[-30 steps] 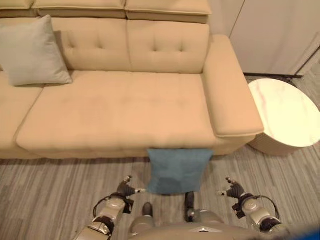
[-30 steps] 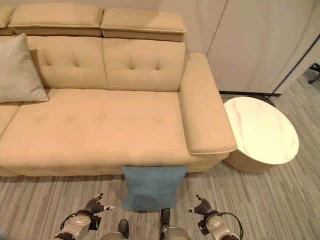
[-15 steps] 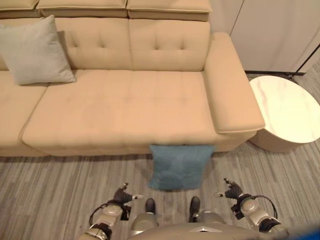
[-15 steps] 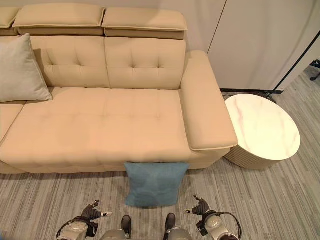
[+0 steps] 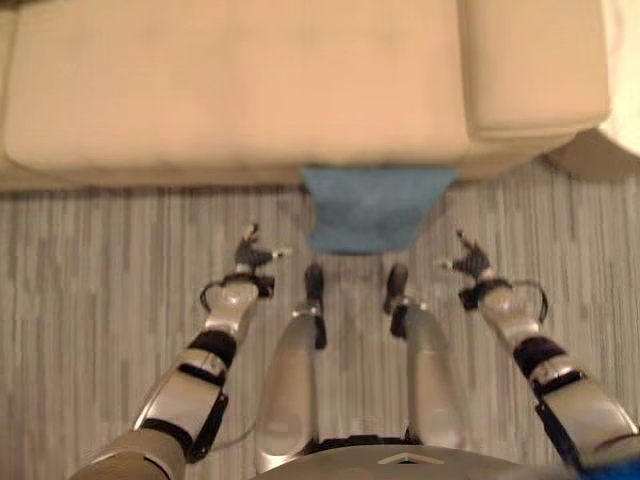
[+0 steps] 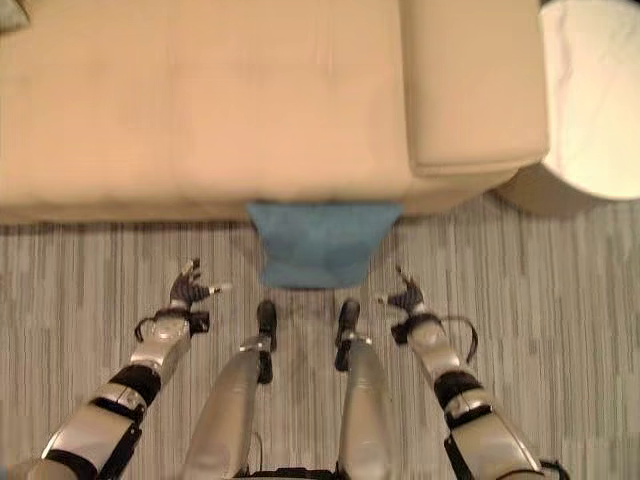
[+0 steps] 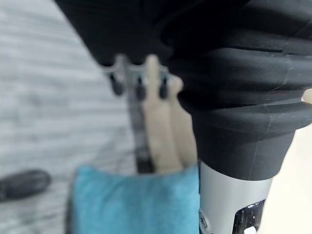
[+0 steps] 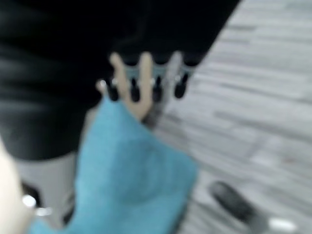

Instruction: Pick up all the scattered cushions and arrange them neatly on the sofa.

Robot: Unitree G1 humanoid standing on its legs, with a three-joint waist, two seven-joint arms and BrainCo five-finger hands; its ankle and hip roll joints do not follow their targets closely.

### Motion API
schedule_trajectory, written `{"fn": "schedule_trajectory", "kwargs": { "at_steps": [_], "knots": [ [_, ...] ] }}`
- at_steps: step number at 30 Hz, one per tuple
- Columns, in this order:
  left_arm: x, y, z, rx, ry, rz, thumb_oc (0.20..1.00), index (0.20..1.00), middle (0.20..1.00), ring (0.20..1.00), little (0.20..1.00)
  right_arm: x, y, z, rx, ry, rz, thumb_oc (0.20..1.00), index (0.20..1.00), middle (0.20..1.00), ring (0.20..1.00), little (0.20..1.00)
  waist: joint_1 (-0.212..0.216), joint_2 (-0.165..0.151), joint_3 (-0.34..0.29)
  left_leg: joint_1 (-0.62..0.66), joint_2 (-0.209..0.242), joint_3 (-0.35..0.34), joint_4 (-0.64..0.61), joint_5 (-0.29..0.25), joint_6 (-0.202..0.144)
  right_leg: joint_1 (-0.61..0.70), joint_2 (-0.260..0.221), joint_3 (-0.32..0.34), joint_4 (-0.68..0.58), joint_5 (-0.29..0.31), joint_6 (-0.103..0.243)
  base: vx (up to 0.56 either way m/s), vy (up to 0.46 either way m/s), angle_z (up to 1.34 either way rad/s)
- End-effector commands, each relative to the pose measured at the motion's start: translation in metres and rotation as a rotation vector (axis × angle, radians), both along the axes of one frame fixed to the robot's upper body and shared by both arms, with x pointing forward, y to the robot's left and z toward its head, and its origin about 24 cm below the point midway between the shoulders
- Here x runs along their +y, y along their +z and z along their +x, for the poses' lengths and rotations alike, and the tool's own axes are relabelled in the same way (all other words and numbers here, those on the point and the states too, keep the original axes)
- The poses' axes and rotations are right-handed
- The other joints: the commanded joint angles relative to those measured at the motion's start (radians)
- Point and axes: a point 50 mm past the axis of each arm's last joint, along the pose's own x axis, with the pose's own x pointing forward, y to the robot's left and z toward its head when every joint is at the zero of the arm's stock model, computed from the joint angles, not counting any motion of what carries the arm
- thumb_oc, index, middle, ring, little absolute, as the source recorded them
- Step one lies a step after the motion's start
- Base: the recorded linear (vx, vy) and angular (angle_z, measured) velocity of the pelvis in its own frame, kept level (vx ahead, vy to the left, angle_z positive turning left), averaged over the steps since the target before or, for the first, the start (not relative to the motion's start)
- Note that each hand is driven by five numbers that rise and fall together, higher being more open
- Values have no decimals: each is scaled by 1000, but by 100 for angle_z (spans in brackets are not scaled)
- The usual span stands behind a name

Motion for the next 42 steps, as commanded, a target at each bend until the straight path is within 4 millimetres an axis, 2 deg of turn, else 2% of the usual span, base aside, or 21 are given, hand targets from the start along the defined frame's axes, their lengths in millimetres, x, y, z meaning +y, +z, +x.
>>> {"fn": "schedule_trajectory", "kwargs": {
  "at_steps": [1, 2, 3, 6, 11, 16, 17, 18, 19, 20, 21, 22, 25, 27, 28, 30, 32, 36, 40, 41, 42],
  "knots": [
    [5, 8, 0, -80, 71, -39, 1000, 1000, 1000, 1000, 1000, -9, 11, -2, -100, -68, 39, 1000, 1000, 1000, 1000, 1000, -21, 2, -73, -59, 21, -19, 50, -11, -64, 0, -11, 28, -2, -4, 76, -61, -1, 2],
    [3, 19, 6, -116, 68, -32, 1000, 1000, 1000, 1000, 1000, -12, 23, 5, -136, -84, 30, 1000, 1000, 1000, 1000, 1000, -25, 4, -69, -105, 26, -23, 81, -19, -63, -47, -16, 35, 36, -13, 76, -69, -11, 0],
    [3, 35, 14, -159, 71, -15, 1000, 1000, 1000, 1000, 1000, -13, 44, 14, -208, -93, 25, 1000, 1000, 1000, 1000, 1000, -32, 10, -66, -188, 35, -25, 147, -35, -61, -131, -17, 53, 97, -29, 69, -30, -7, -14],
    [3, 56, 23, -226, 77, 19, 1000, 1000, 1000, 1000, 1000, -16, 71, 23, -301, -111, 17, 1000, 1000, 1000, 1000, 1000, -39, 13, -60, -300, 46, -32, 235, -61, -53, -244, -17, 78, 177, -47, 61, 1, 1, -13],
    [0, 77, 33, -266, 93, 61, 1000, 1000, 1000, 1000, 1000, -23, 90, 30, -352, -154, 15, 1000, 1000, 1000, 1000, 1000, -49, 15, -62, -440, 46, -36, 330, -89, -40, -382, -15, 95, 268, -69, 51, 43, -19, -6],
    [0, 98, 43, -302, 102, 95, 1000, 1000, 1000, 1000, 1000, -28, 110, 37, -388, -173, 5, 1000, 1000, 1000, 1000, 1000, -55, 15, -61, -519, 41, -36, 359, -95, -39, -469, -12, 112, 299, -77, 46, 38, -3, 3],
    [0, 103, 45, -313, 104, 95, 1000, 1000, 1000, 1000, 1000, -29, 114, 39, -399, -179, 5, 1000, 1000, 1000, 1000, 1000, -56, 15, -60, -534, 39, -36, 363, -97, -38, -486, -13, 117, 305, -79, 45, 43, -1, 0],
    [2, 117, 49, -343, 108, 105, 1000, 1000, 1000, 1000, 1000, -30, 127, 43, -424, -176, 6, 1000, 1000, 1000, 1000, 1000, -60, 16, -57, -570, 39, -36, 378, -99, -36, -525, -11, 123, 322, -80, 43, 42, -1, -2],
    [2, 117, 49, -343, 108, 105, 1000, 1000, 1000, 1000, 1000, -30, 127, 43, -424, -176, 6, 1000, 1000, 1000, 1000, 1000, -60, 16, -57, -571, 39, -36, 378, -99, -36, -526, -11, 124, 322, -80, 43, 44, 9, -1],
    [4, 131, 51, -383, 110, 119, 1000, 1000, 1000, 1000, 1000, -32, 136, 45, -442, -176, 10, 1000, 1000, 1000, 1000, 1000, -59, 19, -54, -605, 41, -34, 395, -103, -32, -563, -10, 131, 339, -82, 42, 0, 0, 0],
    [4, 131, 51, -383, 110, 119, 1000, 1000, 1000, 1000, 1000, -32, 136, 45, -442, -176, 10, 1000, 1000, 1000, 1000, 1000, -59, 19, -55, -606, 41, -34, 396, -104, -32, -565, -10, 131, 339, -82, 42, 0, 0, 0],
    [2, 141, 53, -410, 108, 126, 1000, 1000, 1000, 1000, 1000, -31, 147, 46, -470, -165, 9, 1000, 1000, 1000, 1000, 1000, -61, 19, -49, -636, 39, -34, 414, -107, -29, -594, -10, 137, 351, -82, 42, 0, 0, 0],
    [2, 152, 56, -429, 109, 144, 1000, 1000, 1000, 1000, 1000, -32, 157, 49, -486, -165, 3, 1000, 1000, 1000, 1000, 1000, -63, 21, -43, -670, 36, -32, 437, -113, -24, -629, -9, 144, 372, -84, 41, 11, 9, -2],
    [1, 167, 58, -466, 112, 167, 1000, 1000, 1000, 1000, 1000, -30, 177, 51, -537, -154, -8, 1000, 1000, 1000, 1000, 1000, -64, 26, -27, -715, 37, -30, 470, -120, -19, -680, -6, 158, 402, -85, 41, 0, 0, 0],
    [1, 167, 58, -466, 112, 167, 1000, 1000, 1000, 1000, 1000, -30, 177, 51, -537, -154, -8, 1000, 1000, 1000, 1000, 1000, -64, 26, -28, -716, 37, -30, 471, -121, -19, -681, -6, 158, 402, -86, 41, 0, 0, 0],
    [-2, 178, 59, -497, 105, 164, 1000, 1000, 1000, 1000, 1000, -30, 192, 51, -578, -147, -11, 1000, 1000, 1000, 1000, 1000, -67, 30, -9, -755, 35, -27, 504, -125, -17, -720, -1, 162, 433, -89, 41, 26, 11, -4],
    [-7, 184, 61, -509, 94, 171, 1000, 1000, 1000, 1000, 1000, -29, 199, 52, -594, -146, 0, 1000, 1000, 1000, 1000, 1000, -68, 33, 2, -778, 34, -27, 522, -127, -14, -746, 0, 166, 453, -90, 42, 22, 2, -6],
    [-20, 204, 65, -552, 60, 185, 1000, 1000, 1000, 1000, 1000, -20, 216, 57, -614, -116, -13, 1000, 1000, 1000, 1000, 1000, -67, 36, 21, -830, 34, -33, 564, -129, -14, -795, 4, 176, 487, -90, 40, 4, -4, -1],
    [-37, 222, 68, -592, 19, 171, 1000, 1000, 1000, 1000, 1000, -2, 230, 63, -625, -70, -8, 1000, 1000, 1000, 1000, 1000, -62, 41, 47, -857, 39, -40, 604, -134, -10, -819, 5, 181, 522, -97, 38, 0, 0, 0],
    [-37, 222, 68, -592, 19, 171, 1000, 1000, 1000, 1000, 1000, -2, 231, 63, -625, -70, -8, 1000, 1000, 1000, 1000, 1000, -62, 41, 47, -857, 39, -40, 604, -134, -10, -819, 5, 181, 522, -97, 38, 0, 0, 0],
    [-49, 232, 69, -618, -12, 164, 1000, 1000, 1000, 1000, 1000, 19, 236, 68, -623, -12, -20, 1000, 1000, 1000, 1000, 1000, -57, 51, 54, -869, 41, -49, 619, -136, -7, -820, 8, 175, 525, -100, 38, 0, 0, 0]
  ]
}}
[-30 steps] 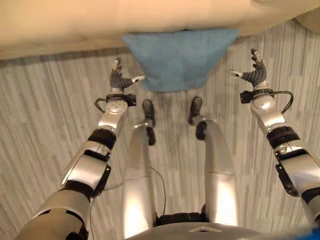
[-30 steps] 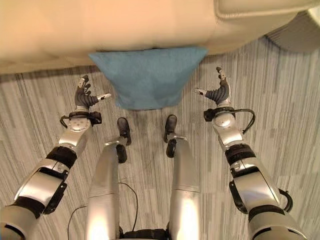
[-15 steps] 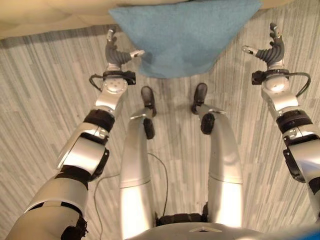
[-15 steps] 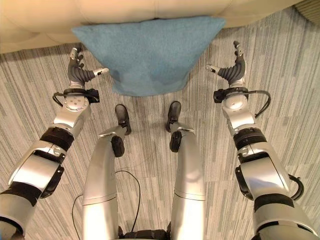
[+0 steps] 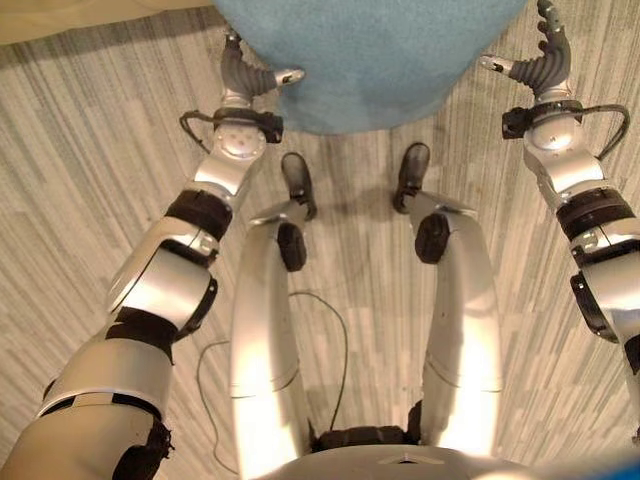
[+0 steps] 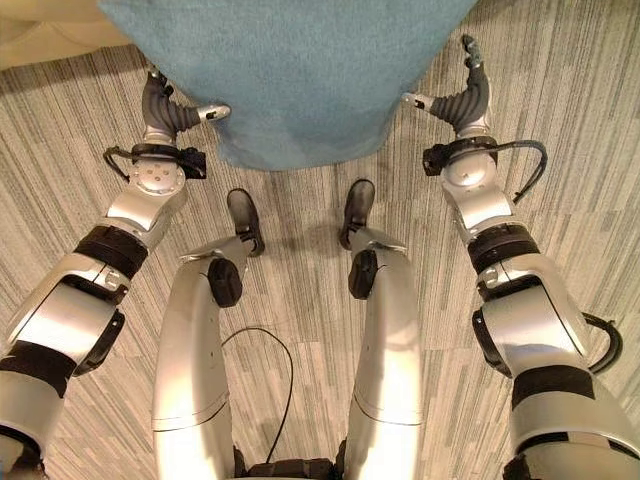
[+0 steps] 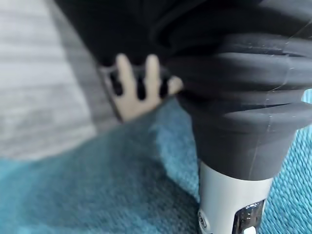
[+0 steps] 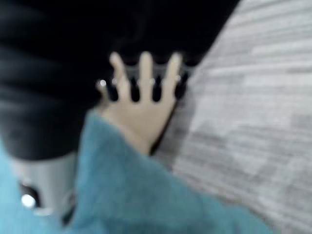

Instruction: Pick up all the scattered cushions and arrange them neatly on the sofa.

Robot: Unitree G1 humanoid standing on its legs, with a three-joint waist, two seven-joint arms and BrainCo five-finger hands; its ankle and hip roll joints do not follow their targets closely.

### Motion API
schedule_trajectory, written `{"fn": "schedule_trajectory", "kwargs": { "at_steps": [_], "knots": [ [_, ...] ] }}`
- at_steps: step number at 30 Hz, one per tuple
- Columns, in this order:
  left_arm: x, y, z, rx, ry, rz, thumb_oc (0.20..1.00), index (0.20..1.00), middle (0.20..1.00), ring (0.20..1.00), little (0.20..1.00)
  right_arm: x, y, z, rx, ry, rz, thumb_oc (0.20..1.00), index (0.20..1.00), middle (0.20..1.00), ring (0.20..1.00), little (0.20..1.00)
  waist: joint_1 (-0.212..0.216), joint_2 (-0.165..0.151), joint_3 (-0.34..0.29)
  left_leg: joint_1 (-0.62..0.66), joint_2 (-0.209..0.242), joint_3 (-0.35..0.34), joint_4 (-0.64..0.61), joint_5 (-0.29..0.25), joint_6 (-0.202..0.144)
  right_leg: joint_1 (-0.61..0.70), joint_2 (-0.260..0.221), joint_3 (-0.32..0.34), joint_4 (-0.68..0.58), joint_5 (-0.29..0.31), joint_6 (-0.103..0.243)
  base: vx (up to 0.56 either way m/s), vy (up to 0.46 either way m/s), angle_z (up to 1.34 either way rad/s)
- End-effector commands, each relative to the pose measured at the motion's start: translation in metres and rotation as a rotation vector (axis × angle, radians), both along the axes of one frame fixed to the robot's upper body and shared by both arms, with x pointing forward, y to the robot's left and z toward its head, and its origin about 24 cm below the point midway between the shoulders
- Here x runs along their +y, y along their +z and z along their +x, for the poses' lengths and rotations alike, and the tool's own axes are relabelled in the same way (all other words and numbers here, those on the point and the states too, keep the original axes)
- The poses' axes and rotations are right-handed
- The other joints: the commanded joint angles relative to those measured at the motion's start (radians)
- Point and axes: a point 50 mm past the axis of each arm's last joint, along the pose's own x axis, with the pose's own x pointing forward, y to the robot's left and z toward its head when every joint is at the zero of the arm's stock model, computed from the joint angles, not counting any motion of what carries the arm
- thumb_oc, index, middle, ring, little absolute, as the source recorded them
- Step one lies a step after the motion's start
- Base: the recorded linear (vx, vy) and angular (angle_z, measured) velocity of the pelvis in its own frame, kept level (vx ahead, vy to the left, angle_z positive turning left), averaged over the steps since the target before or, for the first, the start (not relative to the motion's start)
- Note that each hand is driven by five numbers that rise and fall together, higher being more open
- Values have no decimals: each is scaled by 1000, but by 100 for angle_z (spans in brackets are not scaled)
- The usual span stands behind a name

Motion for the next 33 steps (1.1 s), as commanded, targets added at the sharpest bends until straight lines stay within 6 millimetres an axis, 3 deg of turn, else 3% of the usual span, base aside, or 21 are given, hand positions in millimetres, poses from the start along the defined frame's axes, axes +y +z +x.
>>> {"fn": "schedule_trajectory", "kwargs": {
  "at_steps": [1, 5, 8, 11, 12, 13, 14, 21, 25, 28, 29, 33],
  "knots": [
    [-7, 4, 0, -31, -17, -52, 1000, 1000, 1000, 1000, 1000, 20, 3, 4, -2, 63, -6, 1000, 1000, 1000, 1000, 1000, -24, 53, -21, 10, -14, -82, -74, 47, -44, 60, 14, 38, -74, 16, 124, 0, 0, 0],
    [-20, 10, 0, -47, -50, -41, 1000, 1000, 1000, 1000, 1000, 43, 8, 7, -7, 117, -37, 1000, 1000, 1000, 1000, 1000, -17, 63, -20, 0, -13, -93, -58, 46, -41, 60, 16, 29, -68, 15, 122, 0, 0, 0],
    [-37, 17, 0, -64, -88, -57, 1000, 1000, 1000, 1000, 1000, 76, 14, 7, -25, 202, -31, 1000, 1000, 1000, 1000, 1000, -8, 74, -20, -8, -11, -107, -41, 44, -39, 60, 21, 23, -60, 11, 118, 9, -3, -4],
    [-49, 24, -2, -89, -121, -78, 1000, 1000, 1000, 1000, 1000, 96, 20, 5, -49, 260, -16, 1000, 1000, 1000, 1000, 1000, -4, 79, -20, -10, -12, -112, -33, 46, -38, 60, 21, 20, -56, 12, 116, 2, 0, -2],
    [-53, 28, -4, -106, -139, -88, 1000, 1000, 1000, 1000, 1000, 103, 23, 4, -61, 281, -11, 796, 796, 796, 796, 796, -2, 81, -20, -11, -13, -114, -33, 47, -38, 60, 23, 20, -53, 12, 116, 0, 0, 0],
    [-55, 30, -6, -118, -150, -89, 432, 432, 432, 432, 432, 108, 25, 2, -74, 303, -6, 275, 275, 275, 275, 275, -2, 82, -20, -11, -13, -116, -31, 48, -37, 60, 23, 18, -52, 11, 116, 0, 0, 0],
    [-56, 35, -8, -142, -164, -94, 200, 200, 200, 200, 200, 112, 29, 0, -90, 323, -8, 200, 200, 200, 200, 200, -1, 81, -20, -12, -14, -118, -28, 48, -37, 60, 24, 17, -50, 11, 114, 0, 0, 0],
    [-58, 51, -18, -228, -217, -158, 200, 200, 200, 200, 200, 109, 46, -9, -175, 348, -11, 200, 200, 200, 200, 200, -1, 73, -21, -9, -18, -125, -25, 55, -44, 60, 29, 14, -41, 16, 114, 0, 0, 0],
    [-59, 49, -21, -235, -241, -185, 200, 200, 200, 200, 200, 106, 41, -11, -175, 359, 4, 200, 200, 200, 200, 200, -5, 69, -49, -3, -20, -115, -39, 55, -44, 60, 36, 15, -50, 17, 115, 0, 0, 0],
    [-65, 33, -26, -223, -294, -202, 200, 200, 200, 200, 200, 105, 29, -17, -186, 390, 2, 200, 200, 200, 200, 200, -9, 61, -147, 20, -27, -84, -129, 69, -52, 67, 39, 13, -106, 20, 117, -33, -24, 4],
    [-67, 25, -29, -216, -310, -213, 200, 200, 200, 200, 200, 105, 20, -19, -179, 426, 68, 200, 200, 200, 200, 200, -9, 66, -168, 84, -24, -80, -192, 77, -53, 128, 38, -1, -145, 19, 121, -80, -25, 6],
    [-72, 1, -37, -179, -365, -235, 200, 200, 200, 200, 200, 110, 1, -29, -165, 500, 103, 200, 200, 200, 200, 200, -8, 68, -190, 216, -28, -82, -301, 94, -59, 256, 34, -17, -224, 22, 123, -43, -20, 5]
  ]
}}
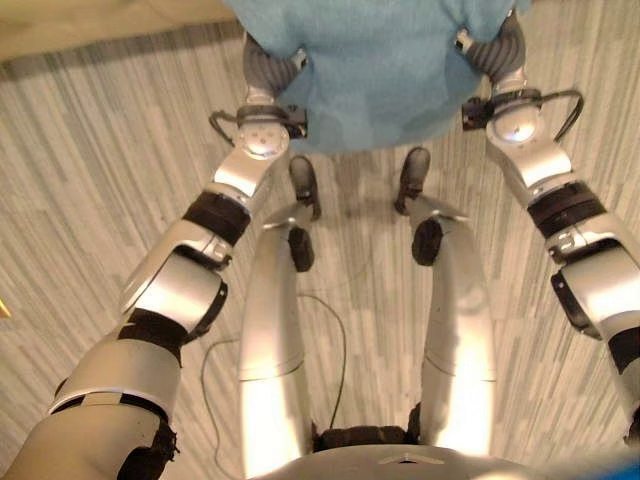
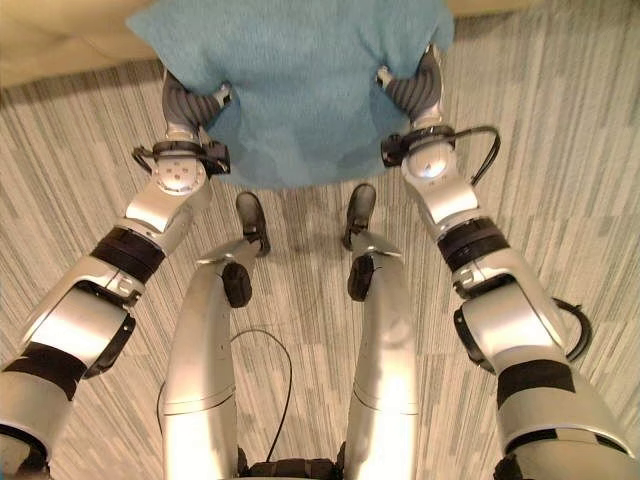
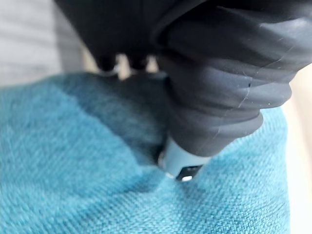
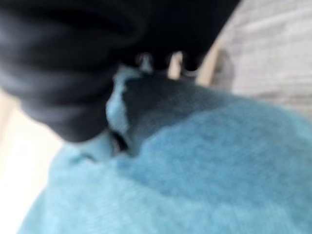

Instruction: Pick up all the scattered cushions and arrange them neatly on the sofa.

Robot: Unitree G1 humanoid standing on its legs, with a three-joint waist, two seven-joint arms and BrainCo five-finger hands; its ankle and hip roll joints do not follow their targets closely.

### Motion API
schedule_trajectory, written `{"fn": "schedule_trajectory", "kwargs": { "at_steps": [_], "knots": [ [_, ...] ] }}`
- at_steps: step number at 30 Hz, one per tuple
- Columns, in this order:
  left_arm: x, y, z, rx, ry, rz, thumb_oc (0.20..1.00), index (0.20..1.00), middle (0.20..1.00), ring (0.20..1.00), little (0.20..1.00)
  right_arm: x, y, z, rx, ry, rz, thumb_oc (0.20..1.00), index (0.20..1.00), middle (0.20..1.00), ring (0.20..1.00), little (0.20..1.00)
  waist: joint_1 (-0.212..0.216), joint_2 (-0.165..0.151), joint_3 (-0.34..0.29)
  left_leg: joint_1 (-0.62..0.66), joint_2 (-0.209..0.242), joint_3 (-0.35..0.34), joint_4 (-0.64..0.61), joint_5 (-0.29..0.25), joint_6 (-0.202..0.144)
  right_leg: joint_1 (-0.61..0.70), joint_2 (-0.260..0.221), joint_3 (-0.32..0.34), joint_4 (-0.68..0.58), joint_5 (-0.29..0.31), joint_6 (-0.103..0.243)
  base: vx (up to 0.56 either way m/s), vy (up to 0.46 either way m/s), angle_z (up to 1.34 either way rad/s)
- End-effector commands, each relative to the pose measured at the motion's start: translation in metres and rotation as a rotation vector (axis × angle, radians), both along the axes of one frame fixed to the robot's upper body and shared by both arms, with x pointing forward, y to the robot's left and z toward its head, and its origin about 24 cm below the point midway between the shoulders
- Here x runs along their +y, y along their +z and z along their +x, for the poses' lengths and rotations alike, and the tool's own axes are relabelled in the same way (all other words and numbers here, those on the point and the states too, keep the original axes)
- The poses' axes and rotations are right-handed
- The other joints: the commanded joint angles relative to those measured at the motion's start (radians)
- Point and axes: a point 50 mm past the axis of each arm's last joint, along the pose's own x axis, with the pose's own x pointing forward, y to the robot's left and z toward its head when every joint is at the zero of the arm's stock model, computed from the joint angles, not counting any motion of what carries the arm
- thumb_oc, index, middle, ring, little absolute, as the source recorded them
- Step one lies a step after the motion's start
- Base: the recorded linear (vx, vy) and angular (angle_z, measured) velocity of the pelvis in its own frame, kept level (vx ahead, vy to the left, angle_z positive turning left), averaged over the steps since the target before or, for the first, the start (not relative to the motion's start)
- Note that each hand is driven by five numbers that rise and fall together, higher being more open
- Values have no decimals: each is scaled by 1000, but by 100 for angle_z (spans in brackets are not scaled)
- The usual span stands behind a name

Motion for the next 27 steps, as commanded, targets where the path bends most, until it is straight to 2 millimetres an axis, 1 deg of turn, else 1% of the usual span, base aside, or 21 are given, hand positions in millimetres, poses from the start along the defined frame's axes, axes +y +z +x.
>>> {"fn": "schedule_trajectory", "kwargs": {
  "at_steps": [1, 2, 4, 5, 6, 7, 8, 9, 10, 13, 14, 15, 16, 17, 19, 20, 21, 22, 23, 25, 27],
  "knots": [
    [-44, 30, -23, -238, -227, -51, 200, 200, 200, 200, 200, 50, 27, -24, -216, 280, 25, 200, 200, 200, 200, 200, -13, 54, -126, -4, -16, -81, -36, 2, -45, 37, 20, 17, 8, -48, 112, -40, -24, 13],
    [-47, 22, -26, -225, -250, -62, 200, 200, 200, 200, 200, 53, 21, -26, -209, 293, 4, 200, 200, 200, 200, 200, -11, 52, -133, 41, -13, -82, -74, 7, -49, 84, 18, 13, -26, -46, 113, -46, -11, 11],
    [-45, 12, -29, -210, -252, -49, 200, 200, 200, 200, 200, 50, 11, -28, -191, 285, -11, 200, 200, 200, 200, 200, -9, 53, -136, 111, -17, -88, -120, 18, -53, 158, 15, -4, -65, -41, 115, -41, -9, 7],
    [-45, 7, -32, -208, -255, -44, 200, 200, 200, 200, 200, 48, 1, -29, -172, 282, 13, 200, 200, 200, 200, 200, -7, 51, -144, 150, -16, -93, -151, 22, -54, 196, 14, -9, -88, -40, 116, -30, -25, 6],
    [-43, -5, -34, -184, -249, -37, 200, 200, 200, 200, 200, 47, -10, -32, -152, 278, 12, 200, 200, 200, 200, 200, -3, 46, -151, 228, -13, -97, -198, 32, -61, 283, 10, -20, -138, -35, 117, -17, -15, 11],
    [-43, -6, -34, -183, -249, -37, 200, 200, 200, 200, 200, 47, -11, -32, -150, 278, 13, 200, 200, 200, 200, 200, -3, 46, -148, 235, -13, -97, -202, 33, -61, 290, 10, -21, -142, -34, 117, -7, -26, 15],
    [-43, -13, -36, -166, -254, -40, 200, 200, 200, 200, 200, 48, -19, -34, -135, 286, 25, 200, 200, 200, 200, 200, -1, 44, -156, 275, -13, -100, -229, 36, -60, 329, 9, -24, -161, -30, 119, 32, -15, 14],
    [-42, -23, -37, -141, -252, -30, 200, 200, 200, 200, 200, 46, -28, -36, -116, 276, 0, 200, 200, 200, 200, 200, 1, 42, -158, 317, -16, -101, -251, 42, -62, 373, 5, -32, -188, -26, 120, -16, -10, 9],
    [-39, -28, -40, -130, -255, -29, 200, 200, 200, 200, 200, 45, -32, -39, -114, 275, -46, 200, 200, 200, 200, 200, 5, 40, -162, 362, -17, -102, -299, 80, -56, 419, 6, -43, -233, 6, 113, -2, -2, 7],
    [-37, -53, -51, -81, -265, -27, 200, 200, 200, 200, 200, 40, -62, -46, -41, 260, -78, 200, 200, 200, 200, 200, 17, 32, -173, 544, -28, -105, -393, 94, -59, 604, 3, -75, -329, 17, 120, 83, 2, 11],
    [-35, -62, -54, -57, -266, -16, 200, 200, 200, 200, 200, 38, -69, -49, -26, 259, -97, 200, 200, 200, 200, 200, 19, 29, -176, 599, -31, -107, -413, 96, -59, 664, 5, -86, -358, 19, 121, 145, 13, 22],
    [-32, -71, -58, -36, -265, -19, 200, 200, 200, 200, 200, 38, -80, -54, 4, 270, -83, 200, 200, 200, 200, 200, 21, 26, -181, 659, -31, -104, -440, 98, -60, 726, 6, -98, -388, 21, 123, 102, 0, 20],
    [-32, -71, -58, -36, -265, -19, 200, 200, 200, 200, 200, 38, -80, -54, 5, 270, -83, 200, 200, 200, 200, 200, 21, 26, -178, 665, -31, -104, -443, 98, -61, 732, 6, -99, -391, 22, 123, 170, 16, 14],
    [-30, -90, -65, 18, -263, -42, 200, 200, 200, 200, 200, 39, -104, -60, 78, 277, -70, 200, 200, 200, 200, 200, 27, 19, -195, 781, -34, -104, -495, 105, -62, 857, 9, -117, -461, 32, 129, 172, 26, 9],
    [-25, -103, -73, 51, -258, -52, 200, 200, 200, 200, 200, 42, -114, -68, 107, 305, -44, 200, 200, 200, 200, 200, 32, 12, -210, 878, -35, -94, -532, 98, -65, 958, 15, -129, -508, 36, 135, 160, 39, 9],
    [-25, -103, -73, 51, -258, -52, 200, 200, 200, 200, 200, 41, -114, -68, 107, 305, -44, 200, 200, 200, 200, 200, 31, 13, -210, 879, -35, -95, -537, 103, -65, 960, 16, -130, -514, 41, 135, 147, 79, 11],
    [-20, -116, -80, 91, -259, -50, 200, 200, 200, 200, 200, 42, -125, -73, 139, 314, -23, 200, 200, 200, 200, 200, 34, 8, -229, 962, -38, -84, -563, 94, -66, 1047, 19, -136, -560, 49, 143, 94, 61, 6],
    [-20, -116, -80, 91, -259, -50, 200, 200, 200, 200, 200, 42, -124, -73, 139, 314, -23, 200, 200, 200, 200, 200, 33, 8, -230, 962, -38, -85, -567, 98, -66, 1047, 20, -137, -565, 53, 143, 198, 107, -1],
    [-18, -128, -86, 132, -260, -53, 200, 200, 200, 200, 200, 41, -136, -78, 177, 318, -8, 200, 200, 200, 200, 200, 35, 2, -259, 1016, -43, -78, -585, 89, -67, 1111, 25, -139, -612, 61, 150, 137, 91, -4],
    [-16, -139, -92, 171, -258, -72, 200, 200, 200, 200, 200, 40, -144, -83, 205, 320, 14, 200, 200, 200, 200, 200, 41, -4, -278, 1081, -50, -70, -612, 81, -69, 1184, 27, -143, -669, 79, 160, 164, 115, -11],
    [-13, -149, -96, 208, -249, -82, 200, 200, 200, 200, 200, 38, -152, -87, 230, 312, 17, 200, 200, 200, 200, 200, 47, -9, -299, 1128, -56, -60, -630, 73, -68, 1231, 26, -148, -698, 90, 170, 136, 127, -13]
  ]
}}
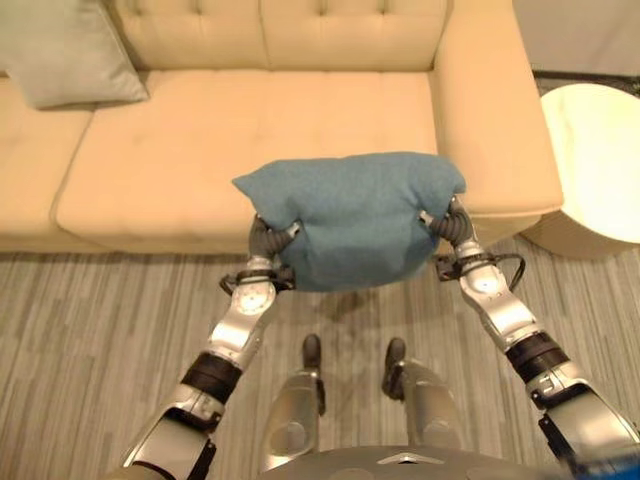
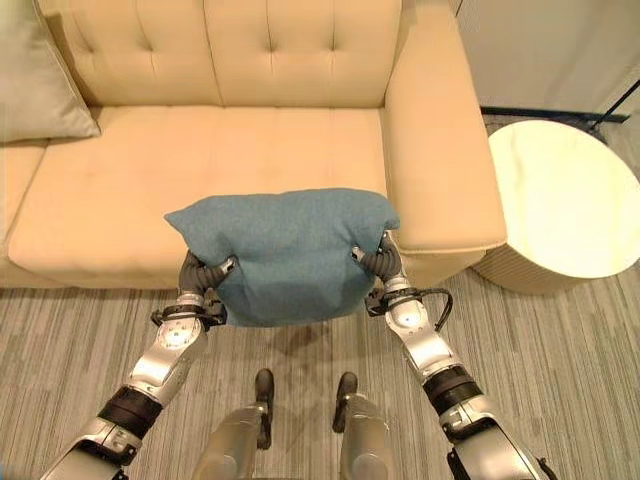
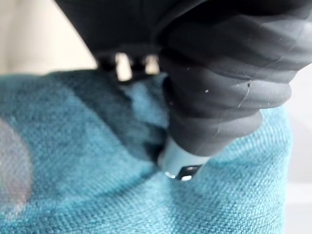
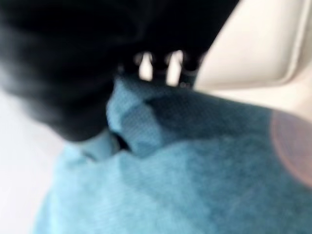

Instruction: Pick up all the scattered cushions and arrange them neatly on the sofa.

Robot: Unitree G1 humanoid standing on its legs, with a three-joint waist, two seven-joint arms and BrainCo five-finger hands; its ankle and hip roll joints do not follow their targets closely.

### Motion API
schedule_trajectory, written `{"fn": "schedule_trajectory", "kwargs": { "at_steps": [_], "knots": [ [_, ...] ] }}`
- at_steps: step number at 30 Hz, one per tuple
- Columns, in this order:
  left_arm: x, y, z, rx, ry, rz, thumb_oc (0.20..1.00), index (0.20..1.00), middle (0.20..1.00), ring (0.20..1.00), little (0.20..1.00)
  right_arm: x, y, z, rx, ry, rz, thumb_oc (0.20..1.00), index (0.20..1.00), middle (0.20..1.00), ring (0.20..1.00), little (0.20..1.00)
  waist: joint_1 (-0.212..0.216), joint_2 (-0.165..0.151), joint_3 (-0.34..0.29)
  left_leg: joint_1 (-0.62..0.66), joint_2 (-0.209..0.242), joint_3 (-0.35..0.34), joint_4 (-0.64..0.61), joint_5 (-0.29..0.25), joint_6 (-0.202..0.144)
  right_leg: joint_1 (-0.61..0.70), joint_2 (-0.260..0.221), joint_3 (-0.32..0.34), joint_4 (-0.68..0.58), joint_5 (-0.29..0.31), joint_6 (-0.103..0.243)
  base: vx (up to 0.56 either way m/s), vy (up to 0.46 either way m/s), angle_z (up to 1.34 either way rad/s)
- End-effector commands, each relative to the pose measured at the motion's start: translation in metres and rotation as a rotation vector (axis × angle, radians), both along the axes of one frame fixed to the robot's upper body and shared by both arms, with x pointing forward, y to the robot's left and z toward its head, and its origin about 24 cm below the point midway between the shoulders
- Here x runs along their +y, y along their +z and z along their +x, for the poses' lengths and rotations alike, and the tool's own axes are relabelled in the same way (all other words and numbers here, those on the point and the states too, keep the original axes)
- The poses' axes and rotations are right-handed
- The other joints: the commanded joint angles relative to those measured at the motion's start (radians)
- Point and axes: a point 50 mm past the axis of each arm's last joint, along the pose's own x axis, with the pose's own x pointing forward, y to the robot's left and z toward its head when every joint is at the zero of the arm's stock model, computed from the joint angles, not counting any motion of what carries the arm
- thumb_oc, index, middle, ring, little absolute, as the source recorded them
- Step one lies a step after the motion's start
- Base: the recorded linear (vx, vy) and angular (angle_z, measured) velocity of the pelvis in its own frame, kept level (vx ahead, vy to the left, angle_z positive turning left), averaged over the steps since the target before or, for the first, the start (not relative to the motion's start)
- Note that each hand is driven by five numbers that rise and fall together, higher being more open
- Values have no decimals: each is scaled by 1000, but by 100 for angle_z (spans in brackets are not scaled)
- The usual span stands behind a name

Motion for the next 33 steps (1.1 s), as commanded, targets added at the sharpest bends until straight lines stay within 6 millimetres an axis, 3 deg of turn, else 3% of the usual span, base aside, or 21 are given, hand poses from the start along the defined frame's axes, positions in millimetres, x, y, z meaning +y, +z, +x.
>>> {"fn": "schedule_trajectory", "kwargs": {
  "at_steps": [1, 7, 9, 11, 13, 14, 16, 18, 20, 22, 25, 26, 27, 29, 31, 32, 33],
  "knots": [
    [-41, 37, 5, -207, -200, -46, 200, 200, 200, 200, 200, 36, 30, -3, -160, 165, 74, 200, 200, 200, 200, 200, 9, -17, -106, 16, -29, 4, 23, -24, -25, 103, -16, 4, -152, 101, 123, 131, 141, -13],
    [-32, 24, -4, -158, -179, -39, 200, 200, 200, 200, 200, 30, 16, -11, -110, 140, 81, 200, 200, 200, 200, 200, 20, -26, -128, 104, -46, 17, -8, -46, -2, 134, -36, 16, -96, 114, 151, 97, 139, -8],
    [-29, 17, -8, -135, -169, -42, 200, 200, 200, 200, 200, 32, 10, -13, -92, 142, 90, 200, 200, 200, 200, 200, 20, -27, -126, 141, -60, 19, -15, -57, 24, 110, -50, 32, 35, 170, 171, 65, 175, -8],
    [-28, 17, -9, -133, -168, -47, 200, 200, 200, 200, 200, 33, 10, -14, -91, 146, 84, 200, 200, 200, 200, 200, 22, -26, -124, 151, -64, 17, -20, -59, 33, 97, -50, 46, 83, 184, 172, 51, 93, -6],
    [-27, 12, -12, -113, -168, -33, 200, 200, 200, 200, 200, 34, 7, -17, -84, 148, 93, 200, 200, 200, 200, 200, 14, -24, -126, 174, -68, -2, -29, -66, 43, 62, -3, 87, 143, 160, 155, 83, 68, -3],
    [-27, 12, -12, -113, -168, -33, 200, 200, 200, 200, 200, 34, 7, -17, -84, 148, 93, 200, 200, 200, 200, 200, 14, -24, -126, 174, -68, -1, -29, -66, 43, 62, -3, 87, 144, 159, 155, 64, 16, 6],
    [-31, 11, -11, -109, -184, -36, 200, 200, 200, 200, 200, 32, 9, -16, -89, 152, 81, 200, 200, 200, 200, 200, -6, -35, -134, 185, -84, -43, -47, -64, 40, 46, 91, 154, 25, 109, 122, 146, -37, 10],
    [-32, 11, -10, -109, -186, -36, 200, 200, 200, 200, 200, 32, 14, -13, -107, 154, 85, 200, 200, 200, 200, 200, -12, -46, -139, 193, -98, -61, -53, -68, 35, 35, 112, 165, -94, 126, 115, 173, -72, 33],
    [-34, 13, -8, -112, -188, -45, 200, 200, 200, 200, 200, 32, 19, -11, -123, 160, 80, 200, 200, 200, 200, 200, -26, -57, -141, 196, -113, -94, -32, -79, 26, 37, 138, 211, -133, 140, 113, 211, -108, 58],
    [-36, 11, -10, -103, -196, -56, 200, 200, 200, 200, 200, 27, 18, -13, -117, 153, 74, 200, 200, 200, 200, 200, -29, -64, -159, 193, -119, -105, 4, -104, 15, 93, 136, 211, -178, 132, 100, 187, -134, 94],
    [-45, 11, -11, -104, -229, -100, 200, 200, 200, 200, 200, 16, 19, -14, -123, 120, 69, 200, 200, 200, 200, 200, -52, -75, -160, 120, -82, -28, 182, -77, -37, 152, 116, 165, -205, 124, 76, 110, -115, 59],
    [-45, 11, -11, -104, -230, -100, 200, 200, 200, 200, 200, 16, 19, -14, -123, 120, 69, 200, 200, 200, 200, 200, -54, -72, -161, 112, -79, -31, 195, -84, -38, 151, 118, 162, -205, 124, 75, 91, -143, 89],
    [-49, 9, -10, -95, -248, -107, 200, 200, 200, 200, 200, 13, 17, -14, -116, 105, 72, 200, 200, 200, 200, 200, -62, -78, -151, 80, -41, 33, 267, -72, -49, 185, 108, 129, -216, 110, 58, 77, -133, 100],
    [-53, 8, -9, -84, -265, -105, 200, 200, 200, 200, 200, 7, 14, -16, -104, 76, 84, 200, 200, 200, 200, 200, -78, -80, -151, 66, 25, 135, 227, -67, -32, 215, 98, 88, -231, 91, 53, 101, -121, 101],
    [-55, 8, -9, -80, -275, -99, 200, 200, 200, 200, 200, 6, 14, -17, -104, 67, 92, 200, 200, 200, 200, 200, -79, -81, -153, 48, 34, 152, 193, -64, -27, 226, 94, 73, -243, 87, 56, 105, -42, 69],
    [-59, 10, -6, -88, -289, -85, 200, 200, 200, 200, 200, 4, 14, -17, -110, 54, 94, 200, 200, 200, 200, 200, -73, -77, -155, 2, 34, 157, 122, -15, -26, 242, 103, 60, -257, 82, 57, 103, -28, 30],
    [-59, 10, -6, -88, -289, -85, 200, 200, 200, 200, 200, 4, 14, -17, -110, 54, 94, 200, 200, 200, 200, 200, -75, -78, -156, 2, 32, 155, 118, -12, -26, 242, 102, 57, -258, 82, 58, 162, -33, 31]
  ]
}}
